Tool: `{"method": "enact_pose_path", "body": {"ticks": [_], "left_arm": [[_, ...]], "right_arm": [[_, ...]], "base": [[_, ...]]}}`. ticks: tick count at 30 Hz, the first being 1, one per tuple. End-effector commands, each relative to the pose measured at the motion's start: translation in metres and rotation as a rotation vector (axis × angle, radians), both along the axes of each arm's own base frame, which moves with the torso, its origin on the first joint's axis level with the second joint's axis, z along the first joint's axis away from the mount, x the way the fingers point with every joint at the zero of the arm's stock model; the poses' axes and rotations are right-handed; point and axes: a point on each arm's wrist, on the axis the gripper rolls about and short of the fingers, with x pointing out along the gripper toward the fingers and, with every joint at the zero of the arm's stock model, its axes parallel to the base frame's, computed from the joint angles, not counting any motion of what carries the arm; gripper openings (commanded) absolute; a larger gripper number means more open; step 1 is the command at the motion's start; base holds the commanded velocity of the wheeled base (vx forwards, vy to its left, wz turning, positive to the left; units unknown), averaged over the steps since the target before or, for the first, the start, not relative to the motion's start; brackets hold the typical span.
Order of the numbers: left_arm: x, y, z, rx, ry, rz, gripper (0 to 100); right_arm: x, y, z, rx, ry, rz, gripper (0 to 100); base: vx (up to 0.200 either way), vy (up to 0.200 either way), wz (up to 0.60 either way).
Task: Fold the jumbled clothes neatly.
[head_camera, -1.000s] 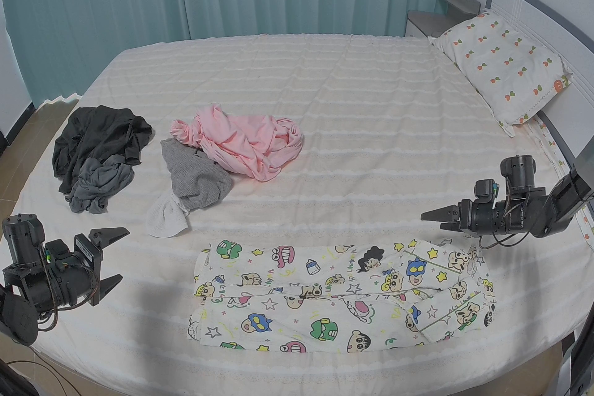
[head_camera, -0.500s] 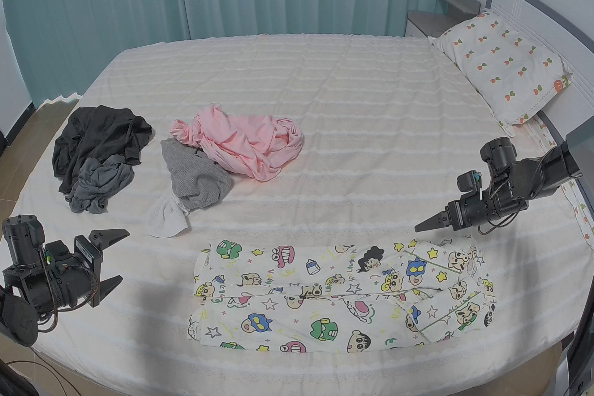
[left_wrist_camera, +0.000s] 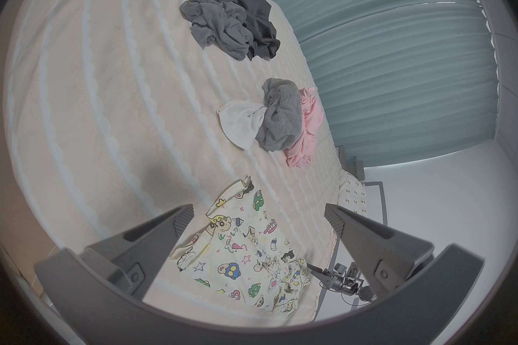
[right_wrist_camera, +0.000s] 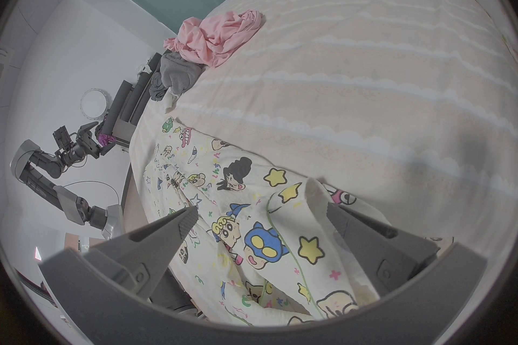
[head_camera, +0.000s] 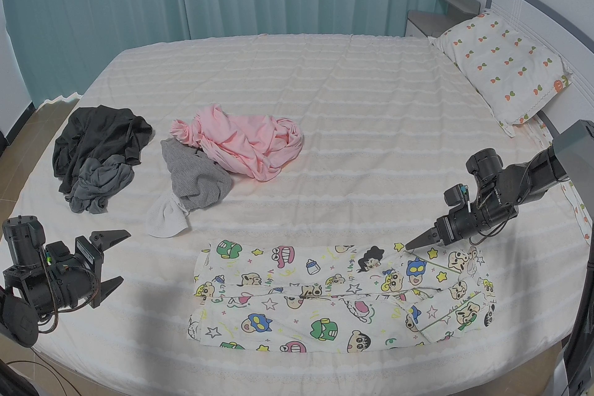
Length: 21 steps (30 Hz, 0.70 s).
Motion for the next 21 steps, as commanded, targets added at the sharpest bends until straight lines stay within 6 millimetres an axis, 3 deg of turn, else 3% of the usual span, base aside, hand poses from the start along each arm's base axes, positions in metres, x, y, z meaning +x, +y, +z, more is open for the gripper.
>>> {"method": "enact_pose_path", "body": {"ticks": [1,7,8,21], "left_arm": [[0.000,0.000,0.000,0.000,0.001,0.001,100],[0.000,0.000,0.000,0.000,0.000,0.001,100],[0.000,0.000,0.000,0.000,0.001,0.001,100],[0.000,0.000,0.000,0.000,0.000,0.001,100]], "right_arm": [[0.001,0.000,-0.007,-0.001,0.016,0.002,100],[0.001,0.001,-0.012,-0.007,0.025,0.014,100],[0.000,0.002,-0.013,-0.008,0.033,0.015,0],[-0.008,0.011,0.005,-0.006,-0.009,0.043,0]], "base": [[0.000,0.000,0.00],[0.000,0.000,0.00],[0.000,0.000,0.00],[0.000,0.000,0.00]]}}
